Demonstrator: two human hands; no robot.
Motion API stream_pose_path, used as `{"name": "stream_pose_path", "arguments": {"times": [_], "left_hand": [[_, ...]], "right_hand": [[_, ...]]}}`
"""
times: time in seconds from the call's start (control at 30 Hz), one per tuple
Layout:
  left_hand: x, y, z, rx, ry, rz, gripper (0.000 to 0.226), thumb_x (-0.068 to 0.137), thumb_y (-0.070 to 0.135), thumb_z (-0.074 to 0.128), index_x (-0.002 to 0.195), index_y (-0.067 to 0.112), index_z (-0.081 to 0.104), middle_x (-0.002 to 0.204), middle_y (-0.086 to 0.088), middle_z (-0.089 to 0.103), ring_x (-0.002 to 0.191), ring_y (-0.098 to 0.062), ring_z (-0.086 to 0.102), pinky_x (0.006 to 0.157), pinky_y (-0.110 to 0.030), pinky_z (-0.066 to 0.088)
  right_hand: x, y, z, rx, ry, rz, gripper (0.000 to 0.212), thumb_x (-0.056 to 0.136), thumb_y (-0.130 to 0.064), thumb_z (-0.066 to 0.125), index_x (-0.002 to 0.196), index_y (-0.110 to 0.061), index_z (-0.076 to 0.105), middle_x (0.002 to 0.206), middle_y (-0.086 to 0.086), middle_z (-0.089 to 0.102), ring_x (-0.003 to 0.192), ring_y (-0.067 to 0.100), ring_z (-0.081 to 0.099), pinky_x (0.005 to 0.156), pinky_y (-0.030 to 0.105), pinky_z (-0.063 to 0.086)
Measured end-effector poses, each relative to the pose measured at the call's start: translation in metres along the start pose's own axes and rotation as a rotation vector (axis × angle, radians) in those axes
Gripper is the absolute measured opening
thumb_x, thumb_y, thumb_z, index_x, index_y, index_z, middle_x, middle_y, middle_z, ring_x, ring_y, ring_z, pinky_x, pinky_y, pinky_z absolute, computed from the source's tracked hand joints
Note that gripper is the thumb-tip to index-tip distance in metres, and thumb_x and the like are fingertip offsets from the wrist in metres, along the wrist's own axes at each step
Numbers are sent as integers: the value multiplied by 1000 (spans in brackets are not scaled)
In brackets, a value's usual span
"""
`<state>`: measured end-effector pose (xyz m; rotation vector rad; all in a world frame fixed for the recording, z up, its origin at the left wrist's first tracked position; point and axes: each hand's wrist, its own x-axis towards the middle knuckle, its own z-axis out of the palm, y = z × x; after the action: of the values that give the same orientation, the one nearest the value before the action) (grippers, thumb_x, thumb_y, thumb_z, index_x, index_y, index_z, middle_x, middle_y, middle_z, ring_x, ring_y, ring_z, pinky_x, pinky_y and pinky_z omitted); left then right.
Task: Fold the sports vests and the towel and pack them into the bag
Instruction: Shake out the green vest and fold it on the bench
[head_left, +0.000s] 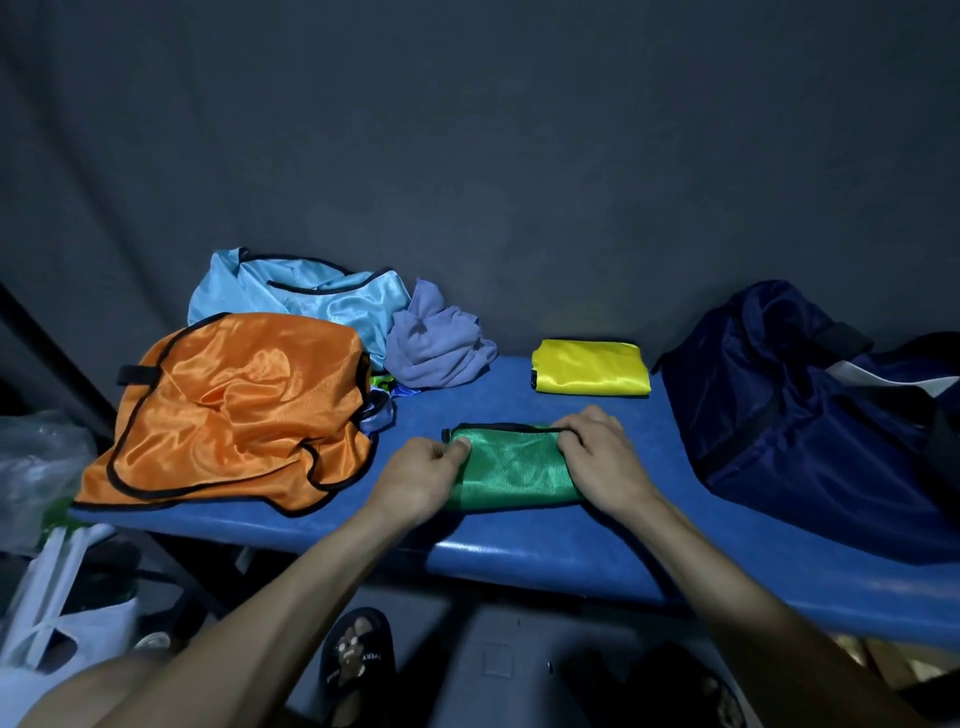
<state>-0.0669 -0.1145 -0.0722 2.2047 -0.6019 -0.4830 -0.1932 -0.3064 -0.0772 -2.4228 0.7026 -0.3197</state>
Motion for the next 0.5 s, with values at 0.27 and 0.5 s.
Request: {"name": "stream_pose_path", "arguments": {"times": [0.27, 0.5], "left_hand": [[-1, -8, -3, -92, 9, 31, 62, 98, 46, 60, 52, 22, 27, 46, 5, 25, 44, -15, 28, 51, -33, 21], [-10, -17, -1, -136, 31, 113, 59, 100, 45, 57, 56, 21, 25, 50, 6, 23, 47, -14, 25, 51, -33, 18]], "right_hand": [[14, 2, 4, 56, 56, -119, 11, 99, -19, 56, 102, -22, 67, 105, -6, 62, 106, 17, 55, 90, 32, 42], [14, -5, 4, 245, 172, -152, 14, 97, -26, 65, 110, -21, 67, 108, -9, 58, 98, 1, 57, 79, 15, 41]]}}
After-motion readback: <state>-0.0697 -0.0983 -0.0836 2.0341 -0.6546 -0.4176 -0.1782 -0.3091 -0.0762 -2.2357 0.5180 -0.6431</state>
